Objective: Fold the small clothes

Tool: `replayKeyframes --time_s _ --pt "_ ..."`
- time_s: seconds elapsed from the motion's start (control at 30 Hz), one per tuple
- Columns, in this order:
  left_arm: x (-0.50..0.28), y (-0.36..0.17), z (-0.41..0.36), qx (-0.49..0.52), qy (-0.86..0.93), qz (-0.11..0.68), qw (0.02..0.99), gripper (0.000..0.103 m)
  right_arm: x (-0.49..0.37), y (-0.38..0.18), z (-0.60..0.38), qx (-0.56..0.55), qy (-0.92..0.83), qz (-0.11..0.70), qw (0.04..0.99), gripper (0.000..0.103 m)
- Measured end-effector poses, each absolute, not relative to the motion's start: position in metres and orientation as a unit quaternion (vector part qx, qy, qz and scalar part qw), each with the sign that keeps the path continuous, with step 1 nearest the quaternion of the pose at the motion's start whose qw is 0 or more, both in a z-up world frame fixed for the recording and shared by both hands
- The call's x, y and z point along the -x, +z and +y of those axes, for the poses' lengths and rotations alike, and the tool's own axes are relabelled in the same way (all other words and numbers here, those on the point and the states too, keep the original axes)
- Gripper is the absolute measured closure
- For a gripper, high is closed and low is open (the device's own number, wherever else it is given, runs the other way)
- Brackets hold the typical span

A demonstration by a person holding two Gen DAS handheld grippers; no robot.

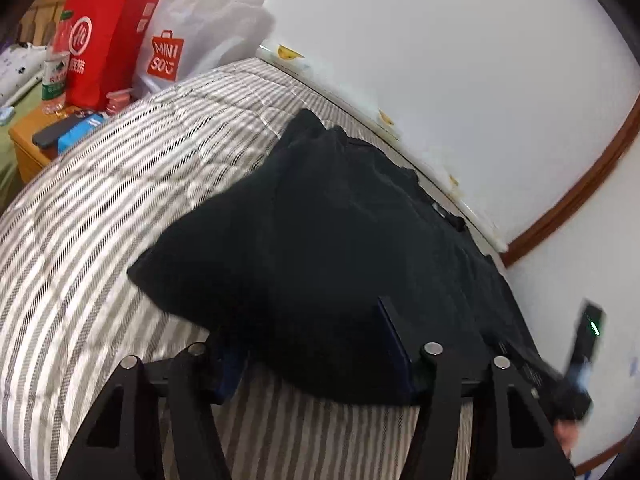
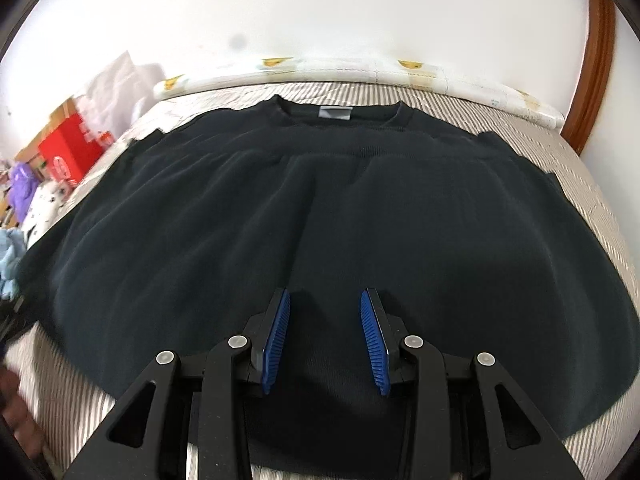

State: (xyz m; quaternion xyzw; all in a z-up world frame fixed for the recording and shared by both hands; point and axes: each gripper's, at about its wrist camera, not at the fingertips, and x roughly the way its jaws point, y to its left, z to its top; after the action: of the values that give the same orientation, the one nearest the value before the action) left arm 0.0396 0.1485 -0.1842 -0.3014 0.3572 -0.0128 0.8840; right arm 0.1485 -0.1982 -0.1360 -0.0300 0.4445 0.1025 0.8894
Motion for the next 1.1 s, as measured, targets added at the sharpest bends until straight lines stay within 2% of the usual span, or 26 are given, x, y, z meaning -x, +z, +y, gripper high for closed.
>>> replayKeyframes --time_s 0.03,0.1,0.3,0.47,0.7,1.1 --pt "-0.042 -0.184 0.148 0.298 -0.007 0.357 0.885 0.051 -0.142 -0.135 -0.2 0.028 0.106 0.442 0.89 0.066" --pt "-0.046 -0.183 0.145 0.284 0.01 0.362 0.888 0.063 -0.119 -0.132 -0.203 0.028 0.117 0.433 0.893 0.066" --pt "-0.047 -0.169 0.141 0.256 0.034 0.366 0.894 0.086 -0.071 -0.133 -0.202 0.06 0.142 0.417 0.896 0.065" --pt "-0.046 -0.144 0.132 0.236 0.032 0.356 0.903 0.09 -0.05 -0.137 -0.215 0.056 0.162 0.425 0.889 0.065" --pt "-0.053 -0.09 0.092 0.183 0.002 0.324 0.928 0.091 -0.04 -0.115 -0.264 0.02 0.133 0.411 0.902 0.065" --pt "-0.089 -0.035 -0.054 0.089 -0.115 0.304 0.942 0.092 -0.027 -0.076 -0.373 -0.058 0.073 0.364 0.927 0.062"
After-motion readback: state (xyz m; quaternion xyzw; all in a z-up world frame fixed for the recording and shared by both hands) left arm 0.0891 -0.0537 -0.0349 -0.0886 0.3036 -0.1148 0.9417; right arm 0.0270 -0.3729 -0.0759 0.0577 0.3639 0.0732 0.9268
